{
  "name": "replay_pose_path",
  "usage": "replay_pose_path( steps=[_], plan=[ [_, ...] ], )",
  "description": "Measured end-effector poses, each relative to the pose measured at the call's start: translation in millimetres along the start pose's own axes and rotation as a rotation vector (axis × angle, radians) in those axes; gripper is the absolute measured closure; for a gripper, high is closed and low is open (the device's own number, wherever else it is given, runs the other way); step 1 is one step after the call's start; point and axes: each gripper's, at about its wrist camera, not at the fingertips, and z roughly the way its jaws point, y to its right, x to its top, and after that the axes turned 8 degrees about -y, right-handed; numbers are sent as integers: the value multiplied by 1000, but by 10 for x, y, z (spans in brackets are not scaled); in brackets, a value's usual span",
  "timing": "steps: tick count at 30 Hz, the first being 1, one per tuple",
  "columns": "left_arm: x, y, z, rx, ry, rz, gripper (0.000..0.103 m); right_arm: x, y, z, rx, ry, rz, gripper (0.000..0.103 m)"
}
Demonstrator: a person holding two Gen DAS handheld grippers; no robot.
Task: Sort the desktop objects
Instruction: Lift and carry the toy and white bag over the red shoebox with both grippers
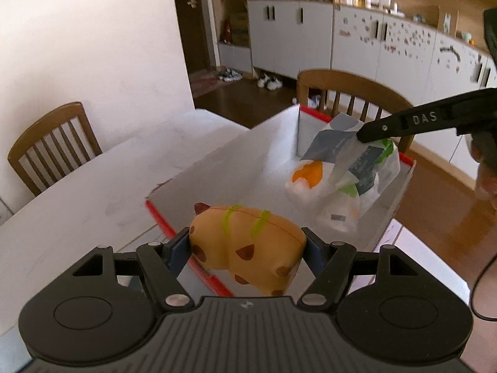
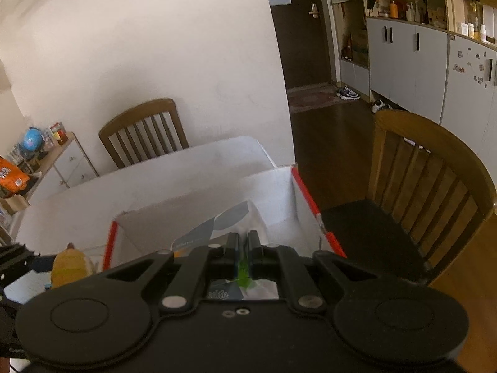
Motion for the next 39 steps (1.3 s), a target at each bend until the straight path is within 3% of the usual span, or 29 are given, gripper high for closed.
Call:
replay_pose_path(
  steps=[16, 39],
  plan=[
    [283, 185, 910, 3, -192, 126, 30, -121, 94, 502, -24, -122, -80, 98],
    [334, 197, 1443, -49, -438, 150, 29, -136, 96, 827, -26, -222, -141, 98]
  ],
)
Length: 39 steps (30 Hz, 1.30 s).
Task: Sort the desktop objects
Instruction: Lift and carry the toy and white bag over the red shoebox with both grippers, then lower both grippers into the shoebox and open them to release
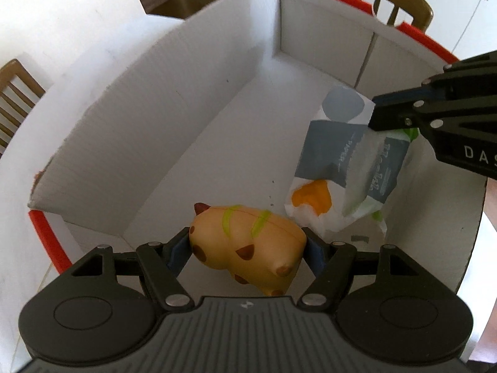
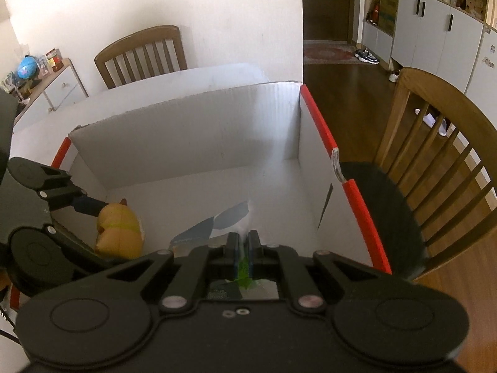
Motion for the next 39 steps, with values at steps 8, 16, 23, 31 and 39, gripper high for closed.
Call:
replay_pose_path(
  steps=[8, 16, 23, 31, 39],
  plan=[
    [23, -21, 141, -30, -85, 0, 29, -22, 17, 87, -2, -47, 3, 95],
    [27, -25, 124, -76, -79, -8, 19, -20, 15, 120, -5, -78, 0, 76],
    [19, 1, 5, -111, -26, -28, 15, 0, 19, 28, 19, -54, -3, 51],
    [-163, -26, -317, -122, 77, -106, 0, 25, -21, -171, 46, -4, -14, 44],
    [-458, -210, -682, -142, 178, -237, 0, -31, -80, -418, 73, 49, -34, 39]
  ],
)
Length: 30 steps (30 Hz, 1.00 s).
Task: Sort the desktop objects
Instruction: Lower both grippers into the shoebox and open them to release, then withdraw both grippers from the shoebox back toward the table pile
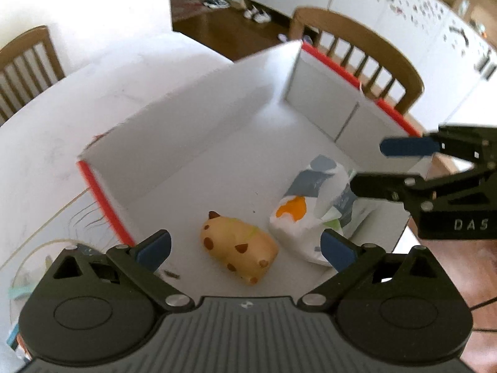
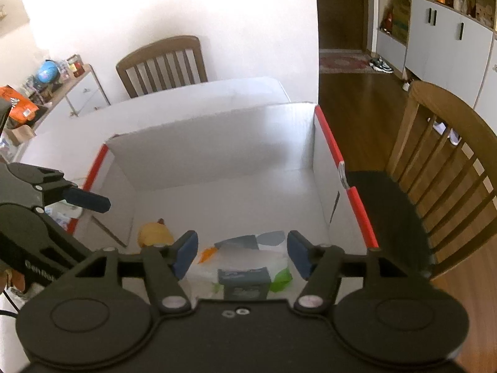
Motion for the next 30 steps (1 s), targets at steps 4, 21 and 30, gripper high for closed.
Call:
replay_pose_path(
  steps=[4, 21, 30],
  plan=[
    [-128, -41, -202, 0, 86, -36, 0, -43, -33, -104, 7, 24, -3, 38],
    [-960, -147, -1012, 3, 440, -86, 0, -306, -490, -419, 12, 101, -46, 37],
    [-1509, -369, -1255, 34, 531, -99, 0, -453, -991, -511, 28, 144, -100, 30]
  ],
)
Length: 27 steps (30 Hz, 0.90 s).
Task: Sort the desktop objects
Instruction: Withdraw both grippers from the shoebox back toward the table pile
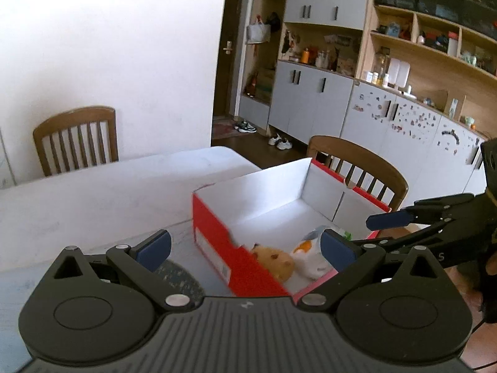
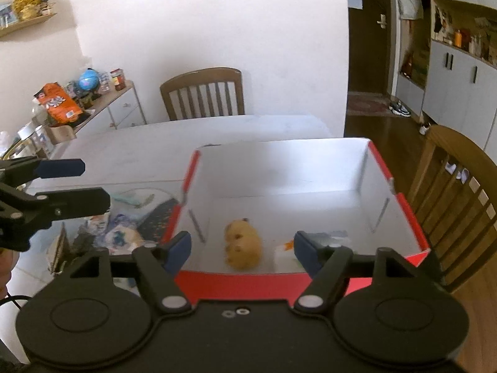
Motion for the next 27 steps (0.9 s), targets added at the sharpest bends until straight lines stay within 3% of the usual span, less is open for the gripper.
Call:
replay_pose_path(
  steps=[3, 8, 12, 17, 21, 27],
  plan=[
    [-120, -173, -146, -15, 27, -34, 0, -26, -187, 22, 5, -4, -5, 28],
    [-318, -380, -425, 71, 107, -20, 0, -116, -498, 46, 19, -1, -17, 23],
    [-437, -542, -613, 109, 125, -15, 0, -149, -743, 81, 34, 0, -32, 22],
    [-586, -608, -704, 292, 74, 24, 0, -167, -1015, 151, 41, 0, -51, 22],
    [-693, -796, -716, 222, 28, 0, 0, -166, -1219, 249, 45, -4, -71, 22],
    [-916, -1103, -743, 125, 48, -71, 0, -180, -1457, 413, 52, -16, -89, 22]
  ],
)
